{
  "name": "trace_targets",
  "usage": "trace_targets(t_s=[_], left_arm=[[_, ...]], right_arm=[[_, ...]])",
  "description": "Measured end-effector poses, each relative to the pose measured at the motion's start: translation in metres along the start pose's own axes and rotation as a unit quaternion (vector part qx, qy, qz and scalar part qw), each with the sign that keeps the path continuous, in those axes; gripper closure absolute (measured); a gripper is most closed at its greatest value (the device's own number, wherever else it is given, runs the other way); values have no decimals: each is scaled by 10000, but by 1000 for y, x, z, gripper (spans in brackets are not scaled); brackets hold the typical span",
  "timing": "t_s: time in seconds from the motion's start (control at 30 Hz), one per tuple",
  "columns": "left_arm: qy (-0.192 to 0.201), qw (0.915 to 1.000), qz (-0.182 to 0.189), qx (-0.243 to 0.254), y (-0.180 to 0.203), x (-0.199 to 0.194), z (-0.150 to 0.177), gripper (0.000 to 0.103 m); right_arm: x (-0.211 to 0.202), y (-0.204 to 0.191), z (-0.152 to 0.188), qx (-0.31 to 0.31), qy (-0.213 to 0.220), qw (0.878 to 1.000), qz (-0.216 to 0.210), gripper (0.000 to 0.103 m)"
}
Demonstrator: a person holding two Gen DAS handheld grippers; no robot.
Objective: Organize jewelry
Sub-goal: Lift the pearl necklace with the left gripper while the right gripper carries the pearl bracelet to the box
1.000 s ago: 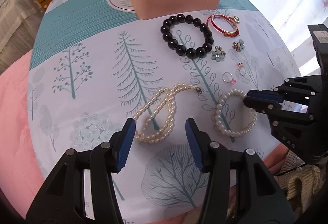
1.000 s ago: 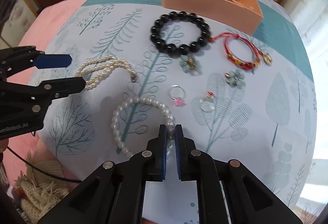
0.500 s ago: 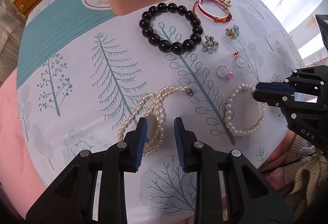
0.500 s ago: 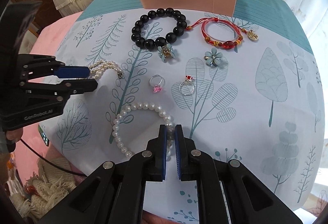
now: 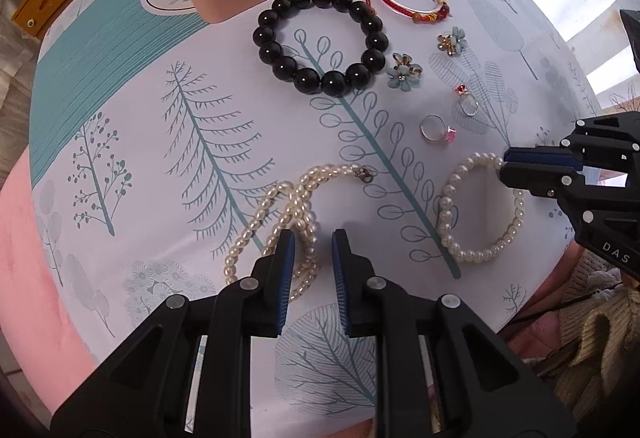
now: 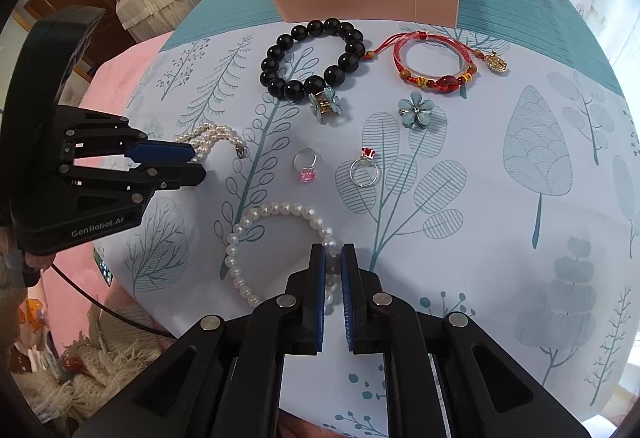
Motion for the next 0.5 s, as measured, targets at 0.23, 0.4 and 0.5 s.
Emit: trace_targets(t_s=[0.23, 0.4, 0.5], left_arm=[[-227, 9981, 544, -154, -3, 3, 0, 100], [-130, 9955, 739, -583, -14, -4, -1, 101], [137, 9946, 708, -745, -20, -24, -7, 101]], right_arm=[[-1, 4, 0, 74, 17, 9998, -171, 96], [-1, 6, 1, 173, 17, 9996, -240, 96], [-5, 8, 0, 235, 72, 9994, -236, 96]])
Point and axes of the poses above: each gripper's, at about its wrist camera, not at the fingertips, and x roughly the way its jaws point, y to its right, z to its underside, the point moved 9 cm from there along x, roughly the way its jaws point, and after that the axes turned 2 degrees about -x, right-handed, at the moved point
